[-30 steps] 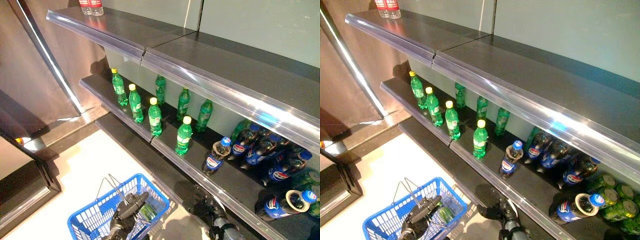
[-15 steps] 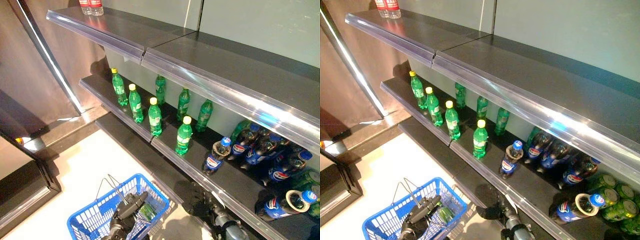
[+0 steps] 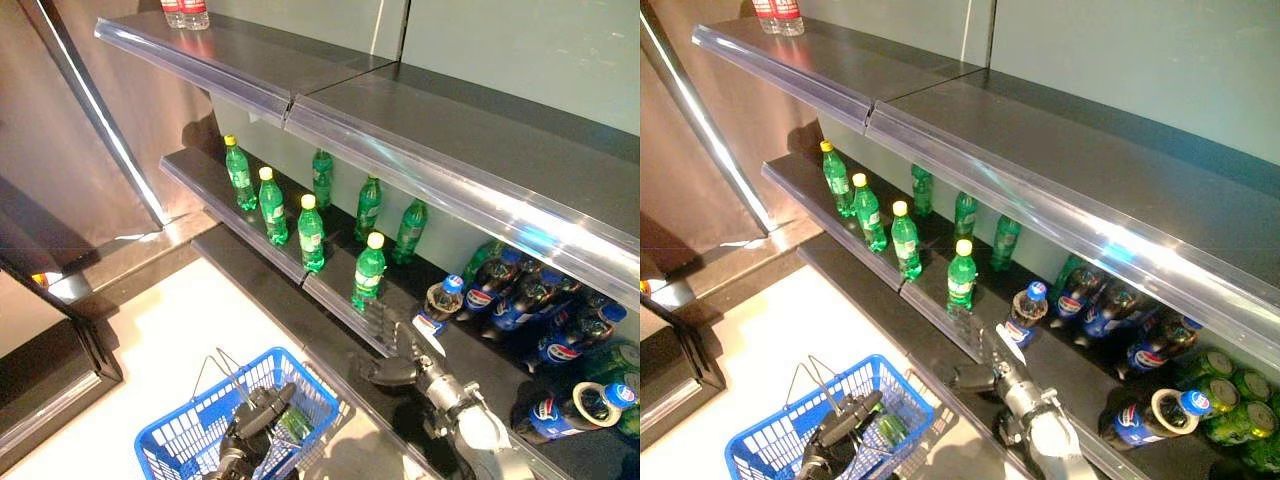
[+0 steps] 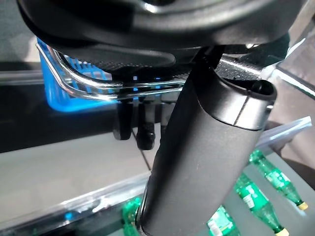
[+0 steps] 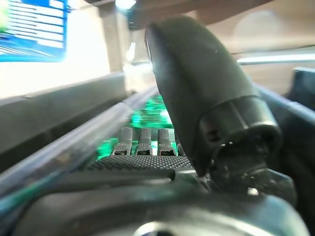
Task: Pick up the drink and place into the basket.
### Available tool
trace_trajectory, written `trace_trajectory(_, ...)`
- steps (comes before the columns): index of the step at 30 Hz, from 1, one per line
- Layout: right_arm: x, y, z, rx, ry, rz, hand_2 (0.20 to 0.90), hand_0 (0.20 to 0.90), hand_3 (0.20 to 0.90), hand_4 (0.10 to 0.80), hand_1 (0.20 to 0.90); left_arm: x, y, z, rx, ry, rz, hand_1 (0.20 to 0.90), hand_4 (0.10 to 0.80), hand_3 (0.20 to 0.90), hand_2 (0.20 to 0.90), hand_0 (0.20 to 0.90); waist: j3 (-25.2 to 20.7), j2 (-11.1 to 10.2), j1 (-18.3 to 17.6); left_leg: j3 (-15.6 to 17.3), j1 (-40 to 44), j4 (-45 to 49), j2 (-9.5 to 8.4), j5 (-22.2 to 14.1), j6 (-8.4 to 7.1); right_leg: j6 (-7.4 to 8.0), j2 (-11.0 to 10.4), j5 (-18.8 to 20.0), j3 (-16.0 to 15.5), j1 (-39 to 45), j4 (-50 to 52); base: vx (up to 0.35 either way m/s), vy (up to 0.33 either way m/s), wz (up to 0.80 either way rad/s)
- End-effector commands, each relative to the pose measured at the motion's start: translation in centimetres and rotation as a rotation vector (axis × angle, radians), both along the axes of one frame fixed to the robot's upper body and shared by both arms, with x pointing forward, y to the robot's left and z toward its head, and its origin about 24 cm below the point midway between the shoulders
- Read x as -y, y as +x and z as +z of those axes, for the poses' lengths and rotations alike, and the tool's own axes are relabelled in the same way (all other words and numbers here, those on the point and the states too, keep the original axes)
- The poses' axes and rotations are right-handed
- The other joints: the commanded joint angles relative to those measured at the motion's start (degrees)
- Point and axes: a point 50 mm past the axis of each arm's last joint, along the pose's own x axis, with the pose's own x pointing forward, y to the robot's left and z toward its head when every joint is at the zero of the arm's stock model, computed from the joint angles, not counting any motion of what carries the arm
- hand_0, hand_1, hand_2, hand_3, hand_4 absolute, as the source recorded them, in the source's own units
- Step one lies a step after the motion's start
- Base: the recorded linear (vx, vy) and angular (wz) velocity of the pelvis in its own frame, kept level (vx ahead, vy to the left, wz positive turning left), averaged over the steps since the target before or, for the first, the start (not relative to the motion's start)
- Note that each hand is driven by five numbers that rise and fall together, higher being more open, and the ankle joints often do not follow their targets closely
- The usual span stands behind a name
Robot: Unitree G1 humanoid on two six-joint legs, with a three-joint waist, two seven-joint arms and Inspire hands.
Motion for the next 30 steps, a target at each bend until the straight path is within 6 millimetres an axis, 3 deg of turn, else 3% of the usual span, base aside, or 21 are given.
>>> trace_trajectory(1,0.0,1.8,7.4,0.418,0.048,0.016,0.9,0.9,0.9,0.8,0.9,-0.1,7.9,7.0,0.51,0.025,-0.047,0.3,0.1,0.2,0.3,0.3,-2.38,-1.1,2.23,-0.56,0.94,3.1,6.04,-3.64,-4.24,3.53,-5.56,9.55,-1.76,-4.35,-1.13,0.0,0.0,0.0)
trace_trajectory(8,0.7,1.7,11.6,0.712,-0.063,-0.138,0.9,0.9,0.9,0.8,0.9,0.2,8.1,7.2,0.507,0.025,-0.034,0.3,0.1,0.2,0.3,0.3,-2.7,-0.89,2.1,-0.23,1.17,3.08,6.15,-4.0,-4.24,3.72,-5.53,9.33,-1.45,-4.34,-1.12,0.0,0.0,0.0)
trace_trajectory(13,1.9,1.3,13.2,0.824,-0.05,-0.272,0.9,0.9,0.9,0.8,0.9,-0.1,8.0,7.2,0.504,0.026,-0.02,0.3,0.1,0.2,0.3,0.3,-2.93,-0.76,1.89,0.23,1.28,3.16,6.16,-4.27,-4.14,3.89,-5.5,9.15,-1.1,-4.48,-0.94,-0.002,0.004,-0.02)
trace_trajectory(19,2.9,0.9,13.3,0.863,-0.037,-0.425,0.9,0.9,0.9,0.8,0.9,-0.1,8.1,7.4,0.506,0.028,-0.007,0.3,0.1,0.2,0.3,0.3,-3.01,-0.57,1.58,0.63,1.48,3.14,6.19,-4.48,-4.05,4.02,-5.58,8.94,-0.89,-4.58,-0.71,-0.005,0.007,-0.06)
trace_trajectory(25,3.5,0.6,13.7,0.976,-0.148,-0.619,0.9,0.9,0.9,0.8,0.9,-0.1,8.2,7.5,0.503,0.025,0.003,0.3,0.1,0.2,0.3,0.3,-3.1,-0.18,1.26,0.97,1.59,3.27,6.23,-4.6,-4.02,4.1,-5.56,8.93,-0.6,-4.7,-0.61,0.003,0.006,-0.03)
trace_trajectory(30,4.2,1.0,13.3,0.926,-0.164,-0.666,0.9,0.9,0.9,0.8,0.9,-0.2,8.2,7.5,0.499,0.022,0.005,0.3,0.1,0.2,0.3,0.3,-3.25,-0.16,1.24,1.15,1.53,3.3,6.22,-4.7,-4.1,4.25,-5.58,8.98,-0.37,-4.86,-0.66,0.0,0.0,0.0)
